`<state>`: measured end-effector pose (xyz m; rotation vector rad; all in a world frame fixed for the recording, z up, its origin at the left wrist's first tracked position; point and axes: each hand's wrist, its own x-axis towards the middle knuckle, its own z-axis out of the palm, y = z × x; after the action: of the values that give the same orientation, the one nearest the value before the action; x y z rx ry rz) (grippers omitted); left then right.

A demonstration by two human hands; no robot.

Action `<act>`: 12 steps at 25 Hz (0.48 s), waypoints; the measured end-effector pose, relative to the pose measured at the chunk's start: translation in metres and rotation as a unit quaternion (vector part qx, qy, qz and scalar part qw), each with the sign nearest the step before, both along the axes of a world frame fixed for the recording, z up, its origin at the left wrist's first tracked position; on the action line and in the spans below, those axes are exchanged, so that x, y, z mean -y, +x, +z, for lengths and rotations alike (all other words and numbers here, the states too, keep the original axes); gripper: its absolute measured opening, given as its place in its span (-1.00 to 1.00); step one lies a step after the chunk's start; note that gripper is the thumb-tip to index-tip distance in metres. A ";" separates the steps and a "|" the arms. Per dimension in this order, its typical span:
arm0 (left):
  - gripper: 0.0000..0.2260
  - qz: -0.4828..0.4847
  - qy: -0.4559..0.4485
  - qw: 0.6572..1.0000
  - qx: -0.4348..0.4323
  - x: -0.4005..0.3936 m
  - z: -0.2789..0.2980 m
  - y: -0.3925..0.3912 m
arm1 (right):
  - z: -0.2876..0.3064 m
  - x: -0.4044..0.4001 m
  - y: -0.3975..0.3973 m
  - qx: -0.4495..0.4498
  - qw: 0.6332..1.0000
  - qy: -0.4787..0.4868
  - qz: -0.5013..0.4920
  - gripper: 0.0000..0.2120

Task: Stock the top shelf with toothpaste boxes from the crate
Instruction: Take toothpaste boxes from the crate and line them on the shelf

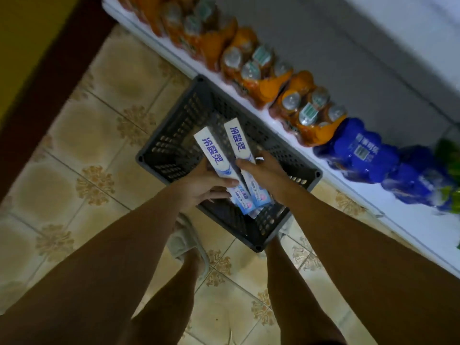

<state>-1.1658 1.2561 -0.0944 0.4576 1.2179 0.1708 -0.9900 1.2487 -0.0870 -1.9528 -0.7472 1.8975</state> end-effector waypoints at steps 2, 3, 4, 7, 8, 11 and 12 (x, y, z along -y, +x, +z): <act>-0.45 -0.008 0.018 1.000 0.009 -0.015 0.063 -0.007 | 0.069 -0.017 0.003 0.003 0.998 0.035 0.048 -0.66; -0.48 -0.011 0.031 0.999 0.010 -0.021 0.099 -0.010 | 0.105 -0.023 0.004 0.000 0.996 0.049 0.068 -0.66; -0.49 -0.003 0.047 0.999 0.006 -0.026 0.135 -0.015 | 0.143 -0.027 0.005 -0.007 0.994 0.064 0.083 -0.69; -0.44 0.027 0.103 0.994 0.005 -0.033 0.253 -0.034 | 0.261 -0.029 0.000 -0.032 0.989 0.091 0.116 -0.74; -0.39 0.029 0.121 0.992 0.009 -0.035 0.288 -0.040 | 0.297 -0.029 -0.004 -0.027 0.985 0.107 0.130 -0.68; -0.43 0.066 0.146 0.987 0.024 -0.040 0.374 -0.055 | 0.382 -0.031 -0.018 0.020 0.972 0.163 0.167 -0.49; -0.59 0.073 0.161 0.984 0.028 -0.049 0.402 -0.060 | 0.407 -0.035 -0.021 0.042 0.965 0.186 0.180 -0.49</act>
<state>-1.2259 1.3051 0.3074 0.6394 1.1716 0.5074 -1.0109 1.2834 0.3202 -1.7534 -1.4530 1.6997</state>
